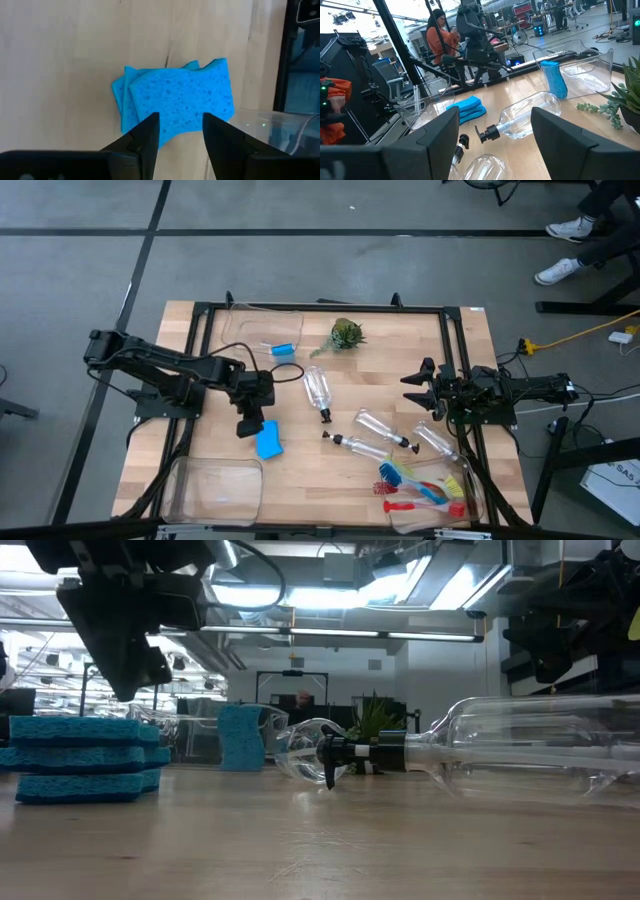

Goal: Pick & Place Kitchen Sink Supplies
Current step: Put the blue sponge into the top transparent bin

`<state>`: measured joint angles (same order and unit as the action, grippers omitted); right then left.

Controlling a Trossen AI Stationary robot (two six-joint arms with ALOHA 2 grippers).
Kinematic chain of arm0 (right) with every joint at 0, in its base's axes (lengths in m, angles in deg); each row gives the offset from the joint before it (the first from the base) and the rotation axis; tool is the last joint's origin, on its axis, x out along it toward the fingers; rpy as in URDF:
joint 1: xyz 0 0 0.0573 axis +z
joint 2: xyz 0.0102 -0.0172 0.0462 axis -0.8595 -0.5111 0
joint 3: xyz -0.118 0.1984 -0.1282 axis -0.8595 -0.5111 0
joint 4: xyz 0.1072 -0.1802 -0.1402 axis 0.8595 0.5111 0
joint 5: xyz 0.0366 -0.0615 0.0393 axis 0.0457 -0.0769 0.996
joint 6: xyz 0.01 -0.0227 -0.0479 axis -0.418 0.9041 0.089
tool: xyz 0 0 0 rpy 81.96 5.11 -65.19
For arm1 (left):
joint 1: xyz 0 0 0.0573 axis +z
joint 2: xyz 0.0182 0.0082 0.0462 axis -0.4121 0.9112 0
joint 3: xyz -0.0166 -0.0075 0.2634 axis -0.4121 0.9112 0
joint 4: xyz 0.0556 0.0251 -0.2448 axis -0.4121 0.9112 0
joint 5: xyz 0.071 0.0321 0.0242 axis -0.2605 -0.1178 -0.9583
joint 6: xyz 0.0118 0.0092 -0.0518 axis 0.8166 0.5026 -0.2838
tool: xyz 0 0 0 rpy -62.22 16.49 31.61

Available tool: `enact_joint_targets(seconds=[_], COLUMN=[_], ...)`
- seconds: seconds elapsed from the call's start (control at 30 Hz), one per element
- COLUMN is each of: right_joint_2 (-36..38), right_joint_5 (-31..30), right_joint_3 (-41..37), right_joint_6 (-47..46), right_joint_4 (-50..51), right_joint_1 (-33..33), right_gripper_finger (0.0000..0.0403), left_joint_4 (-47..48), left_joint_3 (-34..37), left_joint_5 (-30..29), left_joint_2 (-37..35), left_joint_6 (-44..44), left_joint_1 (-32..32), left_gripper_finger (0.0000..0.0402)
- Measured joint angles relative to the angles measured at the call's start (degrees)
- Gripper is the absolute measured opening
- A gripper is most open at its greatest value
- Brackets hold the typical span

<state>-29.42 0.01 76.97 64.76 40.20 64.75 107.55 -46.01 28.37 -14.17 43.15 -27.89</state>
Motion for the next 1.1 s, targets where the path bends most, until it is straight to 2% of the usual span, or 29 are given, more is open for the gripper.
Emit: enact_joint_targets(seconds=[0.3, 0.47, 0.63, 0.87, 1.0, 1.1], right_joint_2=[0.00, 0.00, 0.00, 0.00, 0.00, 0.01], right_joint_5=[0.00, 0.00, 0.00, -0.01, 0.00, 0.00], right_joint_3=[0.00, 0.00, 0.00, 0.00, 0.00, 0.00], right_joint_6=[-0.01, -0.01, 0.00, 0.00, 0.02, -0.01], right_joint_4=[0.01, 0.00, 0.00, 0.02, 0.02, 0.02], right_joint_1=[-0.01, -0.01, 0.00, 0.00, 0.00, 0.00], right_gripper_finger=[0.0245, 0.0245, 0.0245, 0.0245, 0.0245, 0.0245], left_joint_4=[-0.17, -0.55, -5.97, -12.70, -12.78, -12.54], left_joint_3=[0.58, 4.64, 7.69, 8.02, 8.02, 8.02], left_joint_5=[-0.60, -5.27, -3.92, -2.08, 0.67, 0.57], left_joint_2=[0.33, 0.33, 0.33, 0.26, 0.26, 0.26], left_joint_6=[1.80, -1.59, -4.66, -5.14, -5.14, -5.14], left_joint_1=[0.00, 0.04, 0.01, 0.02, -0.05, -0.52], left_gripper_finger=[0.0134, 0.0134, 0.0134, 0.0134, 0.0134, 0.0134])
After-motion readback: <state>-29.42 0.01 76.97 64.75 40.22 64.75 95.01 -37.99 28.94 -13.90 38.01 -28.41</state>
